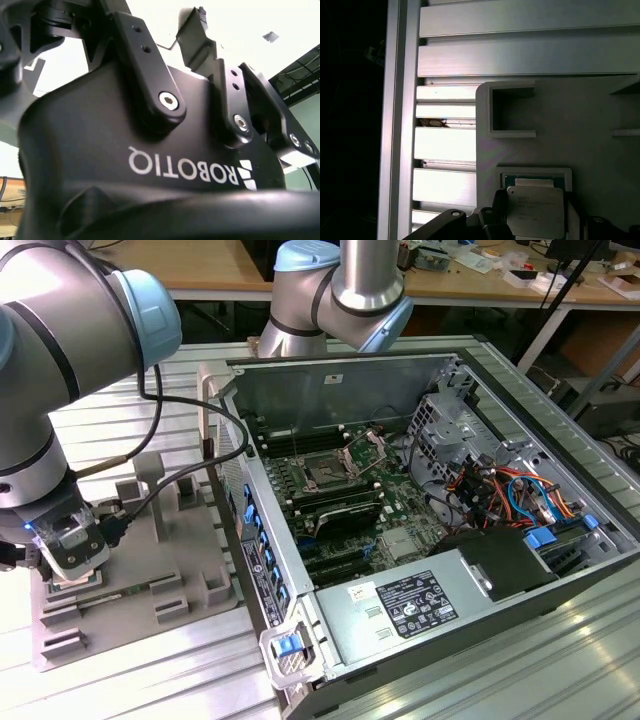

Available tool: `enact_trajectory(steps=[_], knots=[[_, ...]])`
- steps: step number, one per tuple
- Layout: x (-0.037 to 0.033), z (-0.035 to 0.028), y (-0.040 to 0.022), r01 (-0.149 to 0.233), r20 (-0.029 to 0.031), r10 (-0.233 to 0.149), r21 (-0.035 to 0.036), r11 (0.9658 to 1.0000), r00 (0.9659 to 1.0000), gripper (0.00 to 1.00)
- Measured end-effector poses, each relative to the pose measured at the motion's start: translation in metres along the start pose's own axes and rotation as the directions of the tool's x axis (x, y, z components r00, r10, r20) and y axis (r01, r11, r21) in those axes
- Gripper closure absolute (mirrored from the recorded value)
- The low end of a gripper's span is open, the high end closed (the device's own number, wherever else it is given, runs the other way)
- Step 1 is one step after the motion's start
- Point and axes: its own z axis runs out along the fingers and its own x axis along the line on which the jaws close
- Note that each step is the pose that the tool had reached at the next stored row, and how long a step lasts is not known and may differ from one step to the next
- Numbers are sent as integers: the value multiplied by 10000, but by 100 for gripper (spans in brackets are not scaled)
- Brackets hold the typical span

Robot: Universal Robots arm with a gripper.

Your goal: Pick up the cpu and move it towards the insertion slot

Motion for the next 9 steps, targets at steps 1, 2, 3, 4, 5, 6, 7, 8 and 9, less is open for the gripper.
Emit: enact_trajectory(steps=[1, 2, 3, 4, 5, 6, 7, 8, 9], knots=[[0, 0, 0, 0, 0, 0, 0, 10000, 10000, 45], [0, 1, 0, 0, 1, 0, -1, 10000, 10000, 45], [0, 1, 0, 0, 1, 0, 0, 10000, 10000, 45], [0, 2, 0, 0, 1, 0, -1, 10000, 10000, 45], [0, 2, 0, 0, 0, 0, -1, 10000, 10000, 45], [0, 2, 0, 0, 1, 0, -1, 10000, 10000, 45], [0, 3, 0, 1, 1, -1, -1, 10000, 10000, 45], [0, 3, 0, 0, 1, 0, -1, 10000, 10000, 45], [0, 3, 0, 0, 1, 0, 0, 10000, 10000, 45]])
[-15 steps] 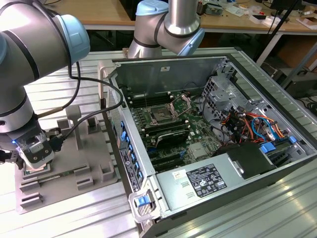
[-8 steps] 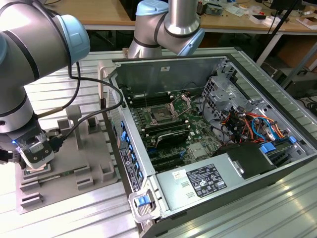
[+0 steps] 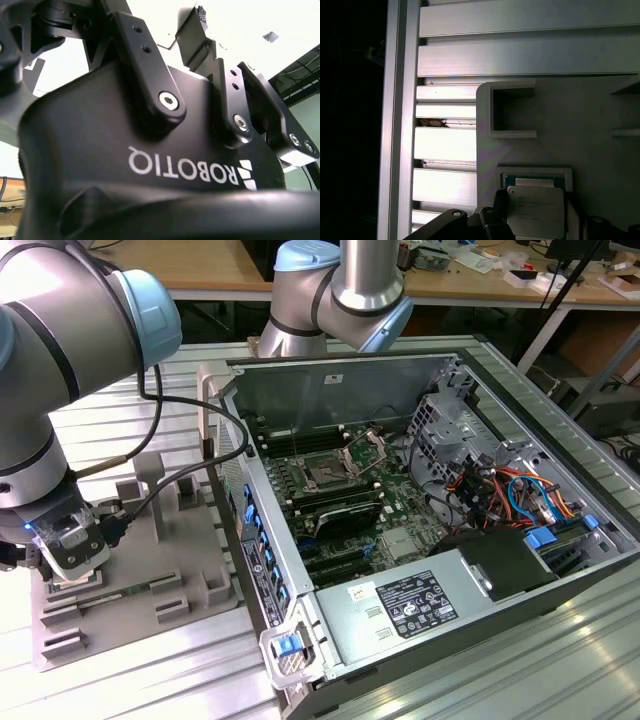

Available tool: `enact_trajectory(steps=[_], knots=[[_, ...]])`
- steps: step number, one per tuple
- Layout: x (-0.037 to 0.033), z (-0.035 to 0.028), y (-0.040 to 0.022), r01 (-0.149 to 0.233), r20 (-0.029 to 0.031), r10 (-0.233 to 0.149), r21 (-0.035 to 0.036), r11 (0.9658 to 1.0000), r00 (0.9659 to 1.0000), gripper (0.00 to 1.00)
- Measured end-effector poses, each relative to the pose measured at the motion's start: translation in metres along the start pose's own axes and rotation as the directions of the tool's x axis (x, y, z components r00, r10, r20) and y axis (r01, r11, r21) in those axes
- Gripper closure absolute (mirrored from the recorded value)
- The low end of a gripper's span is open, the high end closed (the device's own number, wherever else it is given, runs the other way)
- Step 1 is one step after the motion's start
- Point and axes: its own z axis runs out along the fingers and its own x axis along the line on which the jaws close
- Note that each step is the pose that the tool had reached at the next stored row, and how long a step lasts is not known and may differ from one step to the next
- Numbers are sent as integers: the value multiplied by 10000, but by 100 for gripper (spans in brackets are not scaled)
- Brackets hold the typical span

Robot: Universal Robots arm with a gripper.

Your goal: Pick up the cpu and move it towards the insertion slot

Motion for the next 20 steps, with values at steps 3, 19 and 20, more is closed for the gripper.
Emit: enact_trajectory(steps=[3, 19, 20], knots=[[0, 1, 0, 0, 0, 0, 0, 10000, 10000, 45], [0, -32, 1, 0, 1, 0, -1, 10000, 10000, 45], [0, -38, 2, 0, 1, 0, -1, 10000, 10000, 45]])
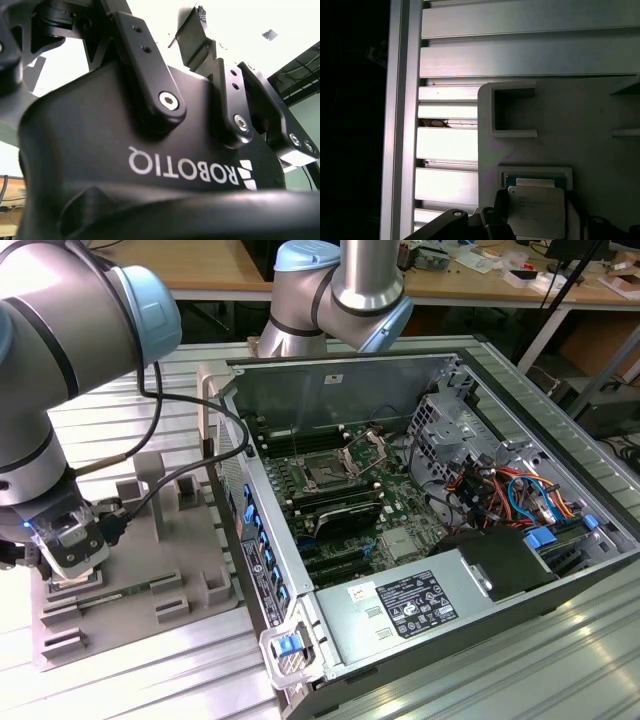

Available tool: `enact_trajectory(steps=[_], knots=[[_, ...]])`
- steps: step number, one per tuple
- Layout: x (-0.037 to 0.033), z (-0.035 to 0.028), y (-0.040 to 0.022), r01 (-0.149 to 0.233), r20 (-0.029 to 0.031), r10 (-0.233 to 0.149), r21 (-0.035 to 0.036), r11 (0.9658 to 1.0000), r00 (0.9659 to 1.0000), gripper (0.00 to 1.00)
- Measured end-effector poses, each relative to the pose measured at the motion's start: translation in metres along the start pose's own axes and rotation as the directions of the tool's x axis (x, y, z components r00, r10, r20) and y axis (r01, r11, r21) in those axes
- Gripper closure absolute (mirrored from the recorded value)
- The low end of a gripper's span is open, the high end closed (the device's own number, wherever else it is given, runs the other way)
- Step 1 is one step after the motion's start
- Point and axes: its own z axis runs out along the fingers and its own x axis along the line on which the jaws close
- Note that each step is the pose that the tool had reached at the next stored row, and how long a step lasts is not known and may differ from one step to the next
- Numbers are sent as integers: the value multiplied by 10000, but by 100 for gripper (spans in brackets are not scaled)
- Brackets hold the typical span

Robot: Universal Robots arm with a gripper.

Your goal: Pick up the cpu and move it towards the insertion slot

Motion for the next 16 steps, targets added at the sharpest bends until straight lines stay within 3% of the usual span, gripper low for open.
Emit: enact_trajectory(steps=[16], knots=[[0, -52, 2, 0, 0, 0, 0, 10000, 10000, 45]])
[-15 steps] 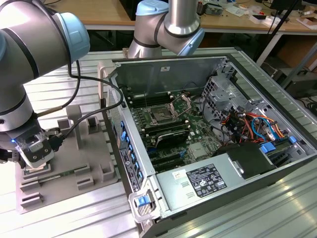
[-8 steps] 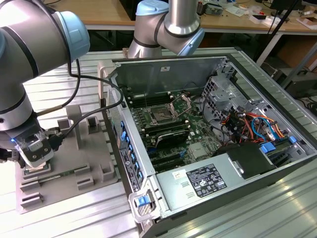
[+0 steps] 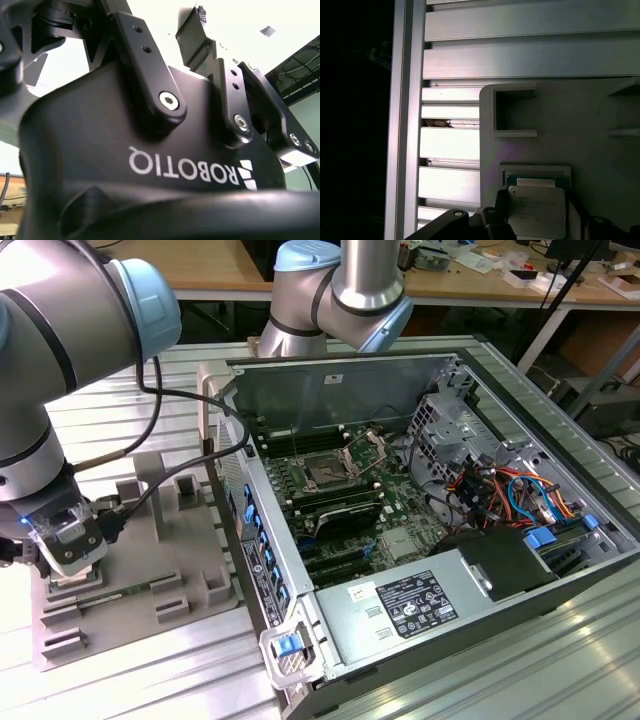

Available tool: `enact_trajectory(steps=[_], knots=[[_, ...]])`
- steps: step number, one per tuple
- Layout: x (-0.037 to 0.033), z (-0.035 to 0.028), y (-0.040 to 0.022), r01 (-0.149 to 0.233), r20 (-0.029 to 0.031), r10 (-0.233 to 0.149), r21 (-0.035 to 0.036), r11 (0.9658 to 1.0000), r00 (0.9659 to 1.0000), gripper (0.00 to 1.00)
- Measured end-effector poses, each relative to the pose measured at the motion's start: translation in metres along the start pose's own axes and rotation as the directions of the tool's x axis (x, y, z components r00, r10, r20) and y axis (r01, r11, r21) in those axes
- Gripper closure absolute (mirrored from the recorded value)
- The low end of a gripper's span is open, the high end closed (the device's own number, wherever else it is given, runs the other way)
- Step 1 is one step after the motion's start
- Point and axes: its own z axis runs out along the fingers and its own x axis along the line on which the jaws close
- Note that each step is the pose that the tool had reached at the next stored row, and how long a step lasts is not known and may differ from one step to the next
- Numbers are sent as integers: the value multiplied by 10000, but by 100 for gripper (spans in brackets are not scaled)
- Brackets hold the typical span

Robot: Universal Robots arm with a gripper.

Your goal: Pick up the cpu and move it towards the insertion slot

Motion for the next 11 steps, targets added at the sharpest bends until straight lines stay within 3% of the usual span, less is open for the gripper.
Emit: enact_trajectory(steps=[11], knots=[[0, -36, 1, 0, 1, 0, -2, 10000, 10000, 45]])
